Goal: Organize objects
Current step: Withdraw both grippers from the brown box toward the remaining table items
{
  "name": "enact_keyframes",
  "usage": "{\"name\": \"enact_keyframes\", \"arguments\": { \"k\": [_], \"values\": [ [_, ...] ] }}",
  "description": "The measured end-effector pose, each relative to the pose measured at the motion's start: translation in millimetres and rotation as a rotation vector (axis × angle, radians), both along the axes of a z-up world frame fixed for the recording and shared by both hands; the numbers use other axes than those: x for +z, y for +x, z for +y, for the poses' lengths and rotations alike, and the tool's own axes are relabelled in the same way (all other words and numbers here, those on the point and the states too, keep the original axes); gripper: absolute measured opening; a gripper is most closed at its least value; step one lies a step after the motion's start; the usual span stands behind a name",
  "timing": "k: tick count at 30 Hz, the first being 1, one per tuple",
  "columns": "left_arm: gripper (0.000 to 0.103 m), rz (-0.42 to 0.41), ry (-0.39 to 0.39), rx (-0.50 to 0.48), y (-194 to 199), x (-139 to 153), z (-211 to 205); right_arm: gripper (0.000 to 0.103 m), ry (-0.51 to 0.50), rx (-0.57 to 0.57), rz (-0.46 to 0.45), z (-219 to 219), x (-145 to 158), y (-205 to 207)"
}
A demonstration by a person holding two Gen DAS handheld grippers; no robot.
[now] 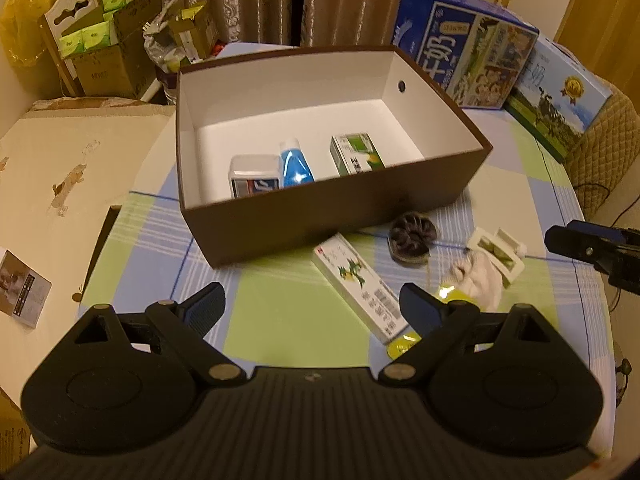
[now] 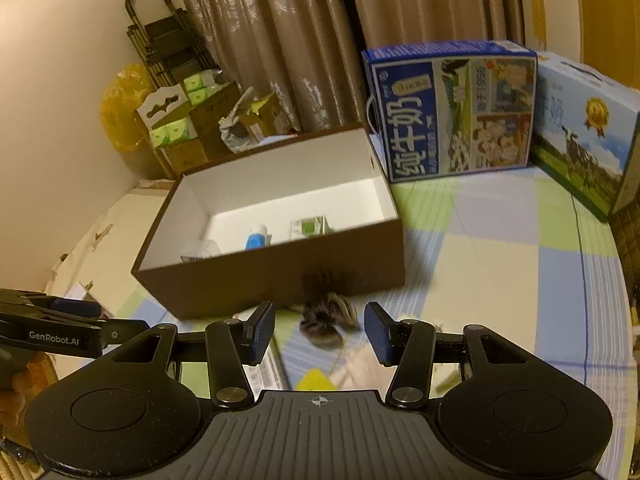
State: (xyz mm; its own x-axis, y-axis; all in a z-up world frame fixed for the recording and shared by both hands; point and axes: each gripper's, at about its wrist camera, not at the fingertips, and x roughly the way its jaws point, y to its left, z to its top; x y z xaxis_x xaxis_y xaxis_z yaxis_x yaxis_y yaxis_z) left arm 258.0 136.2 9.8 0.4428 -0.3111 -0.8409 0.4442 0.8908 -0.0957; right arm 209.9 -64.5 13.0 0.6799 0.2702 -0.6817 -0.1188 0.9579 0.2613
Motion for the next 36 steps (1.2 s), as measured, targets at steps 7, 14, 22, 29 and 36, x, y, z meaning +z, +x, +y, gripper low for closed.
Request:
{"name": "enact_keyframes", "arguments": {
  "k": [7, 14, 22, 29, 36],
  "values": [
    [0.092, 0.017, 0.013, -0.015, -13, -7, -4, 0.047, -0.004, -0.017, 0.032, -5, -8, -16],
    [0.092, 0.036, 0.024, -0.026, -22, -16, -10, 0.047, -0.010, -0.041, 0.065, -11, -18, -27],
    [0.092, 0.062, 0.046, -0.034, -28, -28, -16, 0.047, -0.022, -0.063, 0.119, -18, -34, -38],
    [0.092, 0.083, 0.065, -0.041, -32, -39, -21, 0.047, -0.029, -0.077, 0.154, -25, -43, -41],
    [0.092, 0.101, 0.083, -0.045, -34, -49, -27, 0.047, -0.040, -0.085, 0.181, -30, -51, -42]
  ]
}}
